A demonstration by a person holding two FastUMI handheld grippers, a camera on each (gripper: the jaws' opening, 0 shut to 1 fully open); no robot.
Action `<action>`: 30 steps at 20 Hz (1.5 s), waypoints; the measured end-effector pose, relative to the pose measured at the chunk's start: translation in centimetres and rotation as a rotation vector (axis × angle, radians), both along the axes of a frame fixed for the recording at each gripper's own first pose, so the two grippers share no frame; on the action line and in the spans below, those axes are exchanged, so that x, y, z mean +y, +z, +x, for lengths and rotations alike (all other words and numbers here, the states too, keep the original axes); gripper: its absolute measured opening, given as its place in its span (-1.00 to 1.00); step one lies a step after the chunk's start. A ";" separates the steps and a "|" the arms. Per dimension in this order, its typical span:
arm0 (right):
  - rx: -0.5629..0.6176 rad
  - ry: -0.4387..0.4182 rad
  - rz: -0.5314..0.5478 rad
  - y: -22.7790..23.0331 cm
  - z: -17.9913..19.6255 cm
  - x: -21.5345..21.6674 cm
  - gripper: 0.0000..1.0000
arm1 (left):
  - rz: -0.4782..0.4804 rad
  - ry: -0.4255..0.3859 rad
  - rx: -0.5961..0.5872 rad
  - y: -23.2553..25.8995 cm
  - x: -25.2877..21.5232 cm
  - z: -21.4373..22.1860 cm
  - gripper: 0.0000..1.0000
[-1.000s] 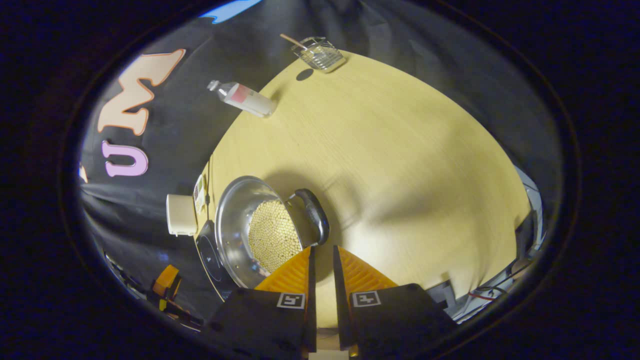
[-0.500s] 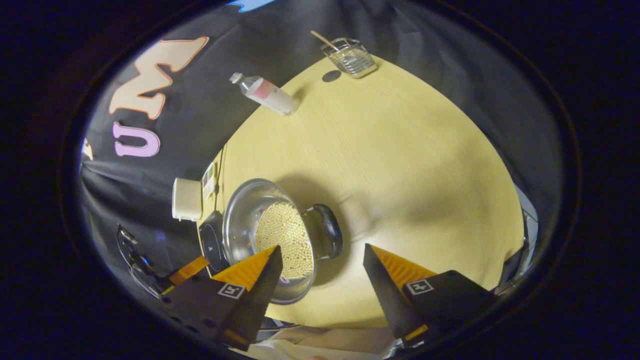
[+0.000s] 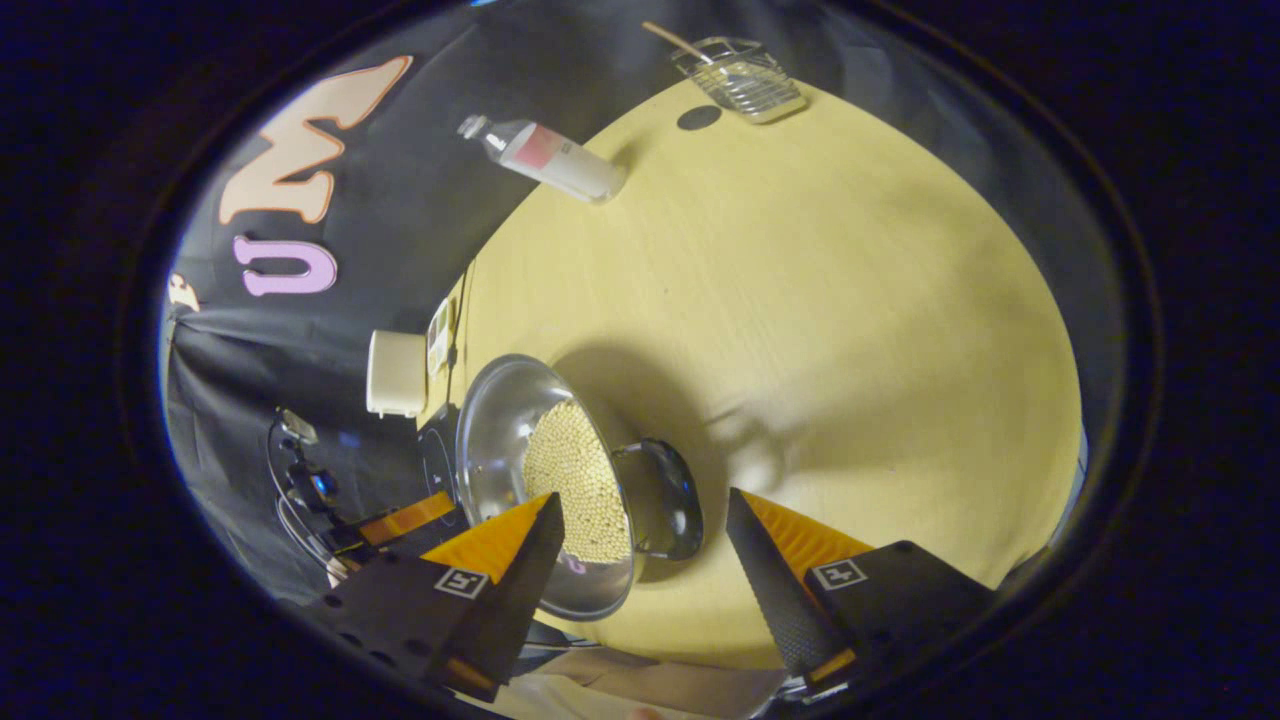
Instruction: First push the handle of the pot to place it horizontally, then grasp the pot with both hands and set it on the induction cooktop.
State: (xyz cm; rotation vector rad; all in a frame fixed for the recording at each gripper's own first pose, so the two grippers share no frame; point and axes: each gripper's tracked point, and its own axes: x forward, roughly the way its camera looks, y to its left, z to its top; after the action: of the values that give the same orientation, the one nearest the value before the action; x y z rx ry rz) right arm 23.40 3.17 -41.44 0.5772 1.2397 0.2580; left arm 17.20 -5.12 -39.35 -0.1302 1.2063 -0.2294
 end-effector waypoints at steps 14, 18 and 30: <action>0.102 0.073 0.024 -3.7 1.3 1.9 0.49 | -0.049 -0.026 0.183 -4.8 -3.2 0.8 0.47; 0.134 0.071 0.005 -5.1 1.3 1.9 0.01 | -0.031 -0.037 0.217 -5.4 -3.3 0.5 0.17; 0.124 0.093 -0.106 -5.3 1.0 1.2 0.03 | -0.002 -0.020 0.257 -5.2 -3.6 0.1 0.19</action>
State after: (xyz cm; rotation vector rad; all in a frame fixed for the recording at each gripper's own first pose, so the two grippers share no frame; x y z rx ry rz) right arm 24.36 4.37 -46.73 0.4496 1.3934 0.2352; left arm 17.29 -8.76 -44.52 -0.1530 1.4633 -0.2360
